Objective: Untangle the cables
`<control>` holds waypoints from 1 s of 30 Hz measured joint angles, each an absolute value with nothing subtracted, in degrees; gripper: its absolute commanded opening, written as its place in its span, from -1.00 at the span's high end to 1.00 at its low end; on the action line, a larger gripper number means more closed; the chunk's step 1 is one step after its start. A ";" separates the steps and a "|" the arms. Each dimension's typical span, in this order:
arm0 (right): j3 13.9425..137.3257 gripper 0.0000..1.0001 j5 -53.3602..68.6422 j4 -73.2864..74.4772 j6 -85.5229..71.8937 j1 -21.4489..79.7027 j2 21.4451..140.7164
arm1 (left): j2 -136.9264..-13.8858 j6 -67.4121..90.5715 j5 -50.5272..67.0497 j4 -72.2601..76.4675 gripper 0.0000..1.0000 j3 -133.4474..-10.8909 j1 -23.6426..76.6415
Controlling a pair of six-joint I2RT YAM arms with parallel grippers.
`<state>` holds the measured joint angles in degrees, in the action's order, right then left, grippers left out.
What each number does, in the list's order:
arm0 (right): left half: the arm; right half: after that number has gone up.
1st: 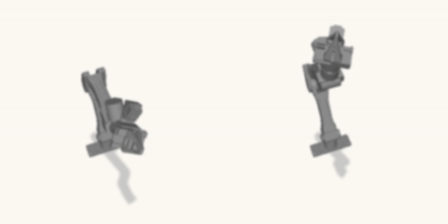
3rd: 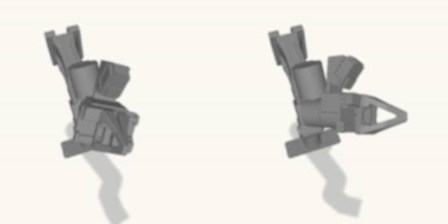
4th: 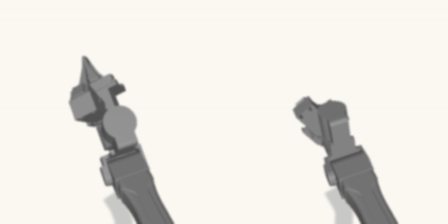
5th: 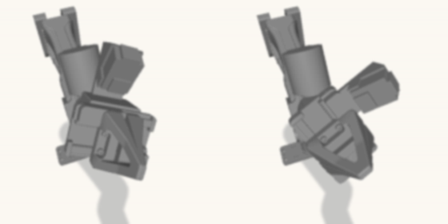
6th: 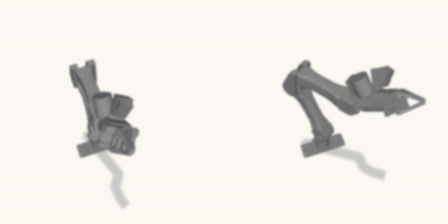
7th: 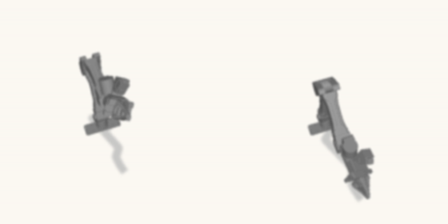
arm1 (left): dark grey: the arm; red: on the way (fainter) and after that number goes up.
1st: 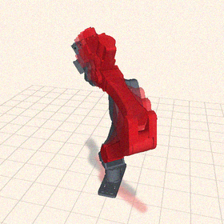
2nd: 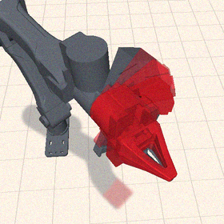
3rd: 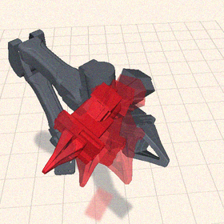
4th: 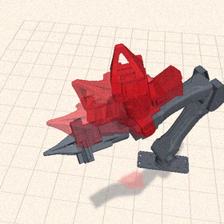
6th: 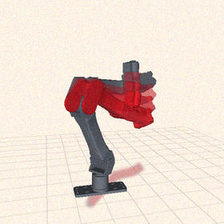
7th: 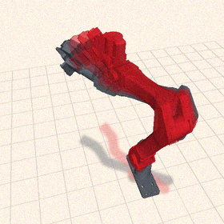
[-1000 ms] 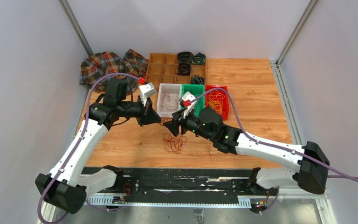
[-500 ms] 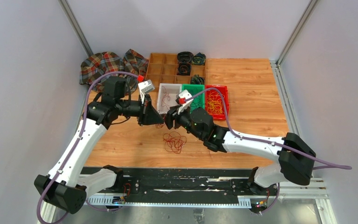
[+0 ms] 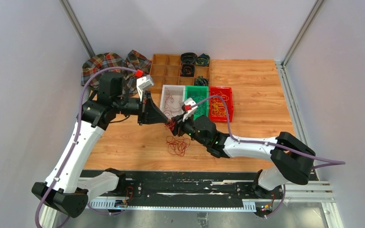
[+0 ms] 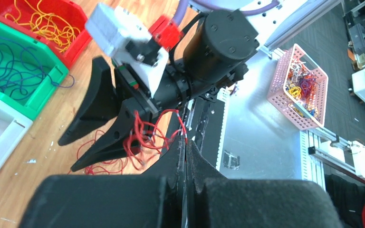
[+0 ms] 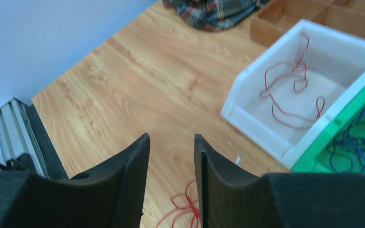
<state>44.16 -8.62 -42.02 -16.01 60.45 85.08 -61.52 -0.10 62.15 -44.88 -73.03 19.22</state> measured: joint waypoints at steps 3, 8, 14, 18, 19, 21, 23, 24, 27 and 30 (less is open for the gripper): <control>40.60 0.38 -7.88 -42.17 -17.43 60.29 84.49 | -61.54 -0.27 62.37 -45.45 0.99 -74.35 19.22; 35.59 0.35 -7.64 -42.15 -18.85 60.10 81.14 | -61.84 -0.56 62.39 -46.52 0.99 -77.41 19.22; 30.98 -0.14 -7.60 -38.83 -20.84 59.88 70.72 | -61.84 -0.93 62.52 -46.68 0.99 -78.56 19.22; 32.58 -0.21 -6.98 -36.38 -22.17 59.83 62.08 | -61.87 -1.15 61.98 -46.94 0.99 -77.71 19.22; 33.56 -0.21 -6.72 -35.92 -22.52 59.83 60.82 | -61.87 -1.17 61.71 -46.96 0.99 -77.60 19.22; 35.92 -0.22 -6.39 -35.57 -23.07 59.83 59.79 | -61.87 -1.15 61.47 -46.98 0.99 -77.54 19.22; 37.87 -0.22 -6.07 -35.53 -23.18 59.83 59.92 | -61.87 -1.13 61.25 -46.98 0.99 -77.54 19.22; 38.70 -0.22 -5.93 -35.42 -23.18 59.83 60.20 | -61.87 -1.10 61.19 -46.98 0.99 -77.54 19.22; 40.36 -0.23 -5.06 -35.29 -22.98 59.83 61.54 | -61.87 -1.08 60.64 -46.98 0.99 -77.54 19.22; 40.84 -0.23 -4.08 -35.27 -22.06 60.34 62.50 | -61.87 -1.08 59.77 -46.98 0.99 -77.54 19.22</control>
